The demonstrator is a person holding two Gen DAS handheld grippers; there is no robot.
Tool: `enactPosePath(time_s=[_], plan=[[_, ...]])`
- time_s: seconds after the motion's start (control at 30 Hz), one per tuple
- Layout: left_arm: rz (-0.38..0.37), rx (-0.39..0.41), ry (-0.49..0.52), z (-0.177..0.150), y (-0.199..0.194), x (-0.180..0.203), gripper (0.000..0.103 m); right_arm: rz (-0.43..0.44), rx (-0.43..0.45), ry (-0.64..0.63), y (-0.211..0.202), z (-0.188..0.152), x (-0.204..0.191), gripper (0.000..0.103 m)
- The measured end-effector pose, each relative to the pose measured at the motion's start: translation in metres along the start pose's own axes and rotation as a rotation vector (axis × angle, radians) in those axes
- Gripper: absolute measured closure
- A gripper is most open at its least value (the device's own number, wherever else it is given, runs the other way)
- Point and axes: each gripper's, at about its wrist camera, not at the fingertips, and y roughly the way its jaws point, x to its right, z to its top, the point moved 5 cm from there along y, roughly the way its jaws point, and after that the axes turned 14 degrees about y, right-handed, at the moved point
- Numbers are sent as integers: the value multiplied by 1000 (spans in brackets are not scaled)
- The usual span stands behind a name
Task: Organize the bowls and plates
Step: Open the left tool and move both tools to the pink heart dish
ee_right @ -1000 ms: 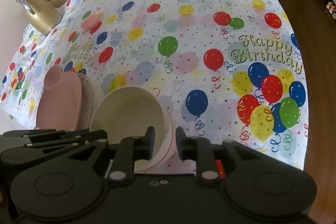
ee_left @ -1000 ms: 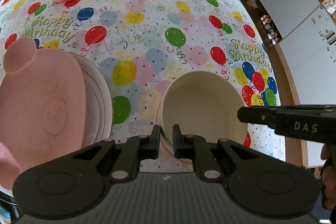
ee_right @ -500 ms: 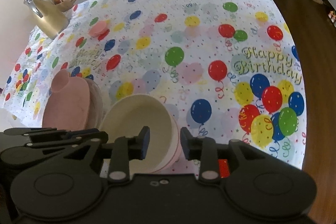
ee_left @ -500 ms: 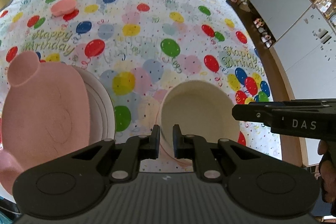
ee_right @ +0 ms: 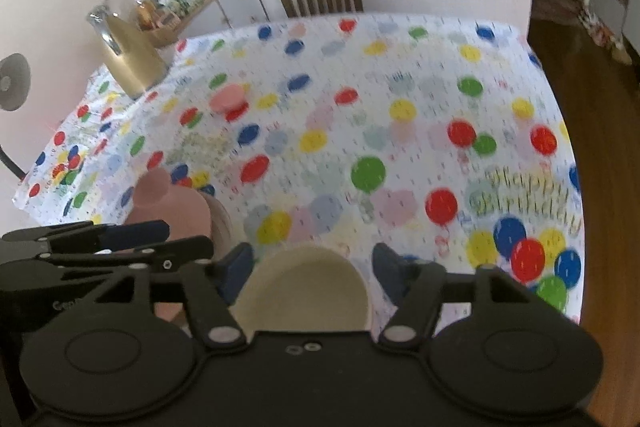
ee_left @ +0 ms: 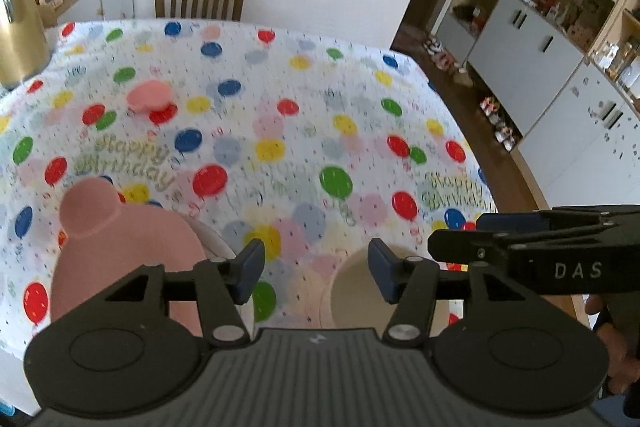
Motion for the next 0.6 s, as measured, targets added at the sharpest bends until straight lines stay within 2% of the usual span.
enactPosePath(time_s=[0.07,0.13,0.27,0.33,0.4,0.6], plan=[[2,13,-7,3,-2,-6,46,9,13,-4,-1,4,-7,31],[5,29,-12,7,-4,-15,40,5,37,-8,-1,10,-15,25],[10,60,-24,14,-8,-37,34,7,70,-36,5,21,-36,20],[10,70,-34,19,-8,-52,29,0,94,-42,9,27,-48,11],[17,77,-41,24,-8,-69,27,-2,110,-38,15,34,-62,7],[40,101,-61,42,-6,-124,27,20,104,-48,41,50,-104,5]])
